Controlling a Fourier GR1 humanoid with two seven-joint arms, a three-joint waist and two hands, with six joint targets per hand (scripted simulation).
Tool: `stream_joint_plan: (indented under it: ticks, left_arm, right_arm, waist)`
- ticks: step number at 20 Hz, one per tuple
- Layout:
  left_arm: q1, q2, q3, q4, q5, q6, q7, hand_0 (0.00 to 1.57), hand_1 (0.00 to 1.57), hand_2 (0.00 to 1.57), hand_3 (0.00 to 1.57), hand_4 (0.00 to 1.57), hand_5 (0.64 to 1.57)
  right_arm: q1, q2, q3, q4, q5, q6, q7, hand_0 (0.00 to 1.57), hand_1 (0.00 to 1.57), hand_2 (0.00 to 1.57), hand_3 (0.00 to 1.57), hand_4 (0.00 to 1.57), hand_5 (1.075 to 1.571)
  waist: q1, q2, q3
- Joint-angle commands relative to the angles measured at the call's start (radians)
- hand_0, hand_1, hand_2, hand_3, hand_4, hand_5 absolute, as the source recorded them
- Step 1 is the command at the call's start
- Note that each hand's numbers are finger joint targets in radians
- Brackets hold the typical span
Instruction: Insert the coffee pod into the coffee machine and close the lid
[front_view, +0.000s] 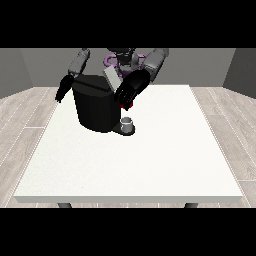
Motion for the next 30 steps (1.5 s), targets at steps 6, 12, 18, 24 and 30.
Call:
stream_joint_plan:
  ticks: [6,12,18,24,30]
  left_arm:
    - [0.032,-0.025,0.003,0.015,-0.018,0.023,0.033,0.0,0.0,0.33,0.23,0.0,1.571]
    - [0.088,-0.113,-0.005,-0.022,0.024,-0.068,0.062,0.0,0.0,0.0,0.05,0.0,1.571]
    - [0.267,-0.245,0.081,-0.046,0.157,-0.028,0.026,0.0,0.0,0.13,0.0,0.0,1.571]
    - [0.451,-0.436,0.317,-0.008,0.46,-0.051,-0.018,0.0,0.0,0.0,0.0,0.41,1.571]
    - [0.689,-0.539,0.301,0.0,0.496,-0.084,-0.069,0.0,0.0,0.0,0.0,0.42,1.571]
  right_arm:
    - [0.051,0.033,-0.004,0.031,-0.012,-0.016,-0.055,0.0,0.0,0.0,0.0,0.15,1.571]
    - [0.06,-0.026,-0.104,0.152,-0.074,0.016,-0.039,0.0,0.0,0.0,0.0,0.0,1.571]
    - [0.254,-0.005,-0.09,0.173,-0.08,0.037,-0.111,0.0,0.0,0.0,0.0,0.0,1.571]
    - [0.341,-0.001,-0.11,0.173,-0.067,-0.011,-0.113,0.0,0.0,0.0,0.0,0.0,1.571]
    - [0.395,-0.027,-0.127,0.141,-0.125,0.071,-0.154,0.0,0.0,0.0,0.0,0.0,1.571]
  waist:
    - [0.028,-0.035,-0.0035]
    - [0.161,-0.176,-0.0031]
    - [0.223,-0.34,-0.0044]
    - [0.336,-0.483,-0.0076]
    - [0.432,-0.659,-0.0038]
